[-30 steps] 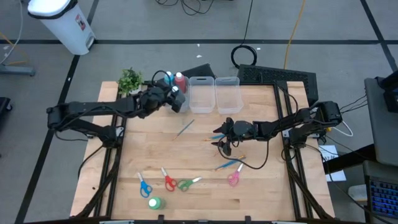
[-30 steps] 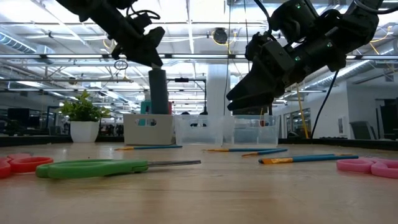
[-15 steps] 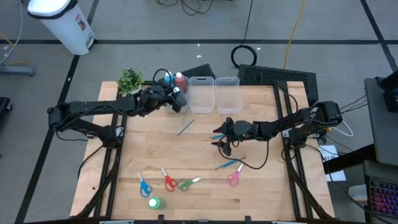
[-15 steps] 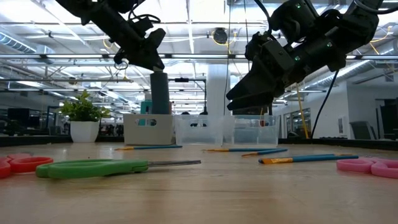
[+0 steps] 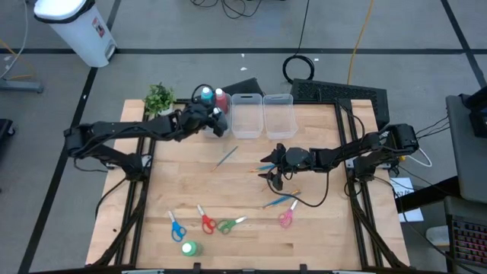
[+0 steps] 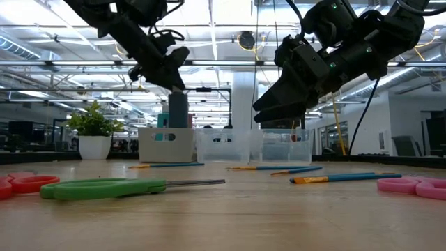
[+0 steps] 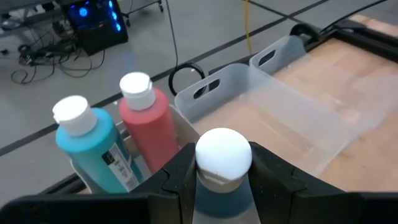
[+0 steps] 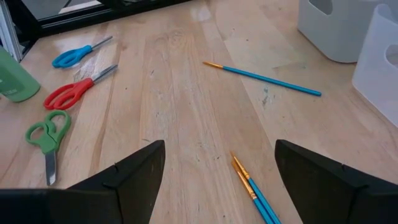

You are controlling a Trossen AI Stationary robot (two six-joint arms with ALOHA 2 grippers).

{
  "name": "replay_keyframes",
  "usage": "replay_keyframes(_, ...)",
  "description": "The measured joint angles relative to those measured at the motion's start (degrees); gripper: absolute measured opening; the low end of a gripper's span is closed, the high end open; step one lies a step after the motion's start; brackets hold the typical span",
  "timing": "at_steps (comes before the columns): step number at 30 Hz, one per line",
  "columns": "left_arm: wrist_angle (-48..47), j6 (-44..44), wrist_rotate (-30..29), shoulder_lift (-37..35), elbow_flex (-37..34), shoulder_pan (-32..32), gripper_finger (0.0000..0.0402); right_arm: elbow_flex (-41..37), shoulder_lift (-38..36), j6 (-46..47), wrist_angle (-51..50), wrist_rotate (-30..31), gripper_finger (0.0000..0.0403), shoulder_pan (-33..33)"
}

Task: Pick & Place Paint Supplies
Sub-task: Put the black paint bottles into the gray bin

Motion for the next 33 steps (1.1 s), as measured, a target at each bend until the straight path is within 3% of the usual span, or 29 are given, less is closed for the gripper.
replay_keyframes(8, 0.01, -2.43, 4.85, 0.35, 0.0, 1.31, 0.0121, 0.0, 0.0, 0.0, -0.02, 0.0, 0.0293, -0.01)
replay_keyframes(33, -1.67, -0.92, 6.01, 0.35, 0.0, 1.31, 0.0129, 0.0, 0.0, 0.0, -0.02, 0.02, 0.0293, 0.0)
